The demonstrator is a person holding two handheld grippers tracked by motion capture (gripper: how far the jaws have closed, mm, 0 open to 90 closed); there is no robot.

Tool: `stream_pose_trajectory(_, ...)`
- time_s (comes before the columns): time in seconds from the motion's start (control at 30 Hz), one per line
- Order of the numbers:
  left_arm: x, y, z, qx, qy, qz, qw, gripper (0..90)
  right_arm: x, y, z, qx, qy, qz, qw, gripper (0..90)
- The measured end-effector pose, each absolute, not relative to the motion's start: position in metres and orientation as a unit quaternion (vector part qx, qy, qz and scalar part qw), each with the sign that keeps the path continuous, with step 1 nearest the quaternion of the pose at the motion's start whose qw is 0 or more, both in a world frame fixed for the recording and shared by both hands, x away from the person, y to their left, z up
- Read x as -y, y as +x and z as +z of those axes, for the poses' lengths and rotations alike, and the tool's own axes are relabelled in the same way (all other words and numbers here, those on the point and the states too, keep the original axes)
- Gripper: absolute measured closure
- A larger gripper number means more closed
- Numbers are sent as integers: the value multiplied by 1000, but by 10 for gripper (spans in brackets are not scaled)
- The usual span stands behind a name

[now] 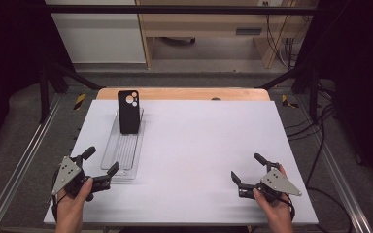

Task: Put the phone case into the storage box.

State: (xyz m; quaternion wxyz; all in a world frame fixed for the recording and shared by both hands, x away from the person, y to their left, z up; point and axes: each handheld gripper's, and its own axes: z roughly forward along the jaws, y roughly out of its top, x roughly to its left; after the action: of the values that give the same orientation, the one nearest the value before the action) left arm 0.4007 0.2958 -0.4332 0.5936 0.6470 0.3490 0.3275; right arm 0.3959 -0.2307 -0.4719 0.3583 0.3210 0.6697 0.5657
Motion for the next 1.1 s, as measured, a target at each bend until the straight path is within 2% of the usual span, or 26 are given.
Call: stream_pose_trajectory(1.1,-292,396,-455,-332,643,327,608,10,245,399,-471,-657,340,563,367,27)
